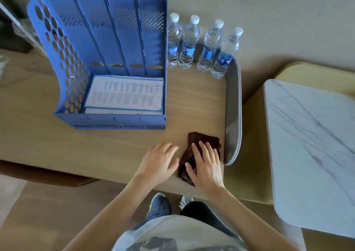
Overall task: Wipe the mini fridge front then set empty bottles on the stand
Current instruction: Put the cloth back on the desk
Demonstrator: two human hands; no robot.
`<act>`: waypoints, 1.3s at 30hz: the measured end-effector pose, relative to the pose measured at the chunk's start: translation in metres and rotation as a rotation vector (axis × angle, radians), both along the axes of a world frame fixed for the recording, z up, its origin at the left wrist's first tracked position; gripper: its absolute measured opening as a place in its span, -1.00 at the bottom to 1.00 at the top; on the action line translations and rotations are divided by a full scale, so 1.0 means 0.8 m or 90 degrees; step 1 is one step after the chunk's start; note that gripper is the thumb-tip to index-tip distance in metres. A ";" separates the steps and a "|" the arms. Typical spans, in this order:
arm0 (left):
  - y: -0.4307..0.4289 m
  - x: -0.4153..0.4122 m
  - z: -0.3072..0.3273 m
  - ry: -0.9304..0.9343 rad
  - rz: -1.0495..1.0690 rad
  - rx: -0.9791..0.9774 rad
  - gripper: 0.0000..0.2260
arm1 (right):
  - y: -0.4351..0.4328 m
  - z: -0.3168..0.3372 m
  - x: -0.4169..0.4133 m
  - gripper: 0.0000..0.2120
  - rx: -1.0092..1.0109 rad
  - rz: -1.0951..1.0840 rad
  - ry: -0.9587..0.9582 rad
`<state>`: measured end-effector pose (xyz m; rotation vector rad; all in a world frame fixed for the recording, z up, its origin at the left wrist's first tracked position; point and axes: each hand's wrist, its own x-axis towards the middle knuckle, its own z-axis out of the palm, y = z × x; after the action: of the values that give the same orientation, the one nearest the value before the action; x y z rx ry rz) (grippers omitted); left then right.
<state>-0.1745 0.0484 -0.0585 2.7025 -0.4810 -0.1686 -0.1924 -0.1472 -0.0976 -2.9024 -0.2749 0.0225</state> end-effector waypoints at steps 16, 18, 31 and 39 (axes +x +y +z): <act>0.004 0.032 -0.026 -0.092 0.032 0.009 -0.66 | -0.003 -0.044 0.126 -0.26 -0.057 0.014 0.139; 0.008 0.034 -0.028 -0.092 0.026 0.008 -0.63 | 0.001 -0.045 0.161 -0.26 -0.050 0.003 0.143; 0.025 0.014 -0.016 -0.071 0.054 0.031 -0.60 | 0.024 -0.021 0.290 -0.35 -0.027 -0.037 0.115; 0.035 0.006 0.047 -0.141 0.052 0.021 -0.57 | 0.005 0.076 0.105 -0.62 0.235 0.007 -0.088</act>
<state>-0.1699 0.0764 -0.0213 2.7819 -0.4323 0.1482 -0.1081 -0.1429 -0.0372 -2.5383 -0.2840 -0.2053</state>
